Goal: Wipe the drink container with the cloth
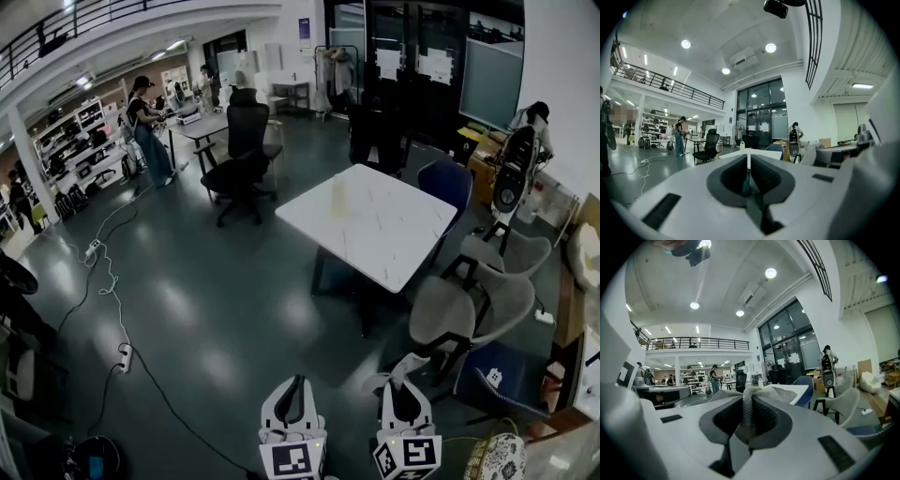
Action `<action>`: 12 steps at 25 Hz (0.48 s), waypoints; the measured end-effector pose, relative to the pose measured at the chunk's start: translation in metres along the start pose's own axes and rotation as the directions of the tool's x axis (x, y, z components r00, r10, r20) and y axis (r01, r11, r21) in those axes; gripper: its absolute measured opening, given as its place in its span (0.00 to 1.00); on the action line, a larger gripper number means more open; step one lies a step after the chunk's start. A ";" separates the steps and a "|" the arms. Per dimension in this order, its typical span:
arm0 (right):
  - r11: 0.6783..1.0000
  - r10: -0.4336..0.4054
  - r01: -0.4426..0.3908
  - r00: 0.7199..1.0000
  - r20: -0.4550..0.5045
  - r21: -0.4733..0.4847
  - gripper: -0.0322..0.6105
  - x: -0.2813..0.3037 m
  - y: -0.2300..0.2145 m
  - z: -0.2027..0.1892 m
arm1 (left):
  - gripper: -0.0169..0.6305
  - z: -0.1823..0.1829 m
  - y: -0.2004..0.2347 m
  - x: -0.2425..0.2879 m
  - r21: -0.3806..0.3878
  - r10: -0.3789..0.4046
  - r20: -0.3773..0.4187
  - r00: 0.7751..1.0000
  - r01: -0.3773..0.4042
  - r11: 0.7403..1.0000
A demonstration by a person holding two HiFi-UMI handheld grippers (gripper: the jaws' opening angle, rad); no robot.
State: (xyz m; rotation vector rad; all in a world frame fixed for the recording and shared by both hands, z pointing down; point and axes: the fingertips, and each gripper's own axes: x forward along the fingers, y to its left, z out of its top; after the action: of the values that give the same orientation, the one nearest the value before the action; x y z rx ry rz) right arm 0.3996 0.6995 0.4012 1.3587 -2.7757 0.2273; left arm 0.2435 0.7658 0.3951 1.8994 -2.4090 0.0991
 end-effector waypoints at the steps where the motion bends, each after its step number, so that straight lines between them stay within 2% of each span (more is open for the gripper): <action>1: 1.000 -0.002 0.002 1.000 0.000 0.000 0.14 0.009 -0.001 0.001 | 0.07 -0.001 0.003 0.011 0.007 -0.003 0.008 1.000 0.003 1.000; 12: 0.999 -0.034 0.034 0.999 0.017 -0.007 0.14 0.150 -0.007 0.032 | 0.07 0.026 0.045 0.151 -0.016 -0.073 -0.011 0.997 0.073 0.997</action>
State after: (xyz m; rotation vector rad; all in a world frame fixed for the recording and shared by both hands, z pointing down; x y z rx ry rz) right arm 0.3139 0.5731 0.3859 1.4114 -2.7620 0.2051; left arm 0.1642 0.6280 0.3835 1.9716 -2.3237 0.0863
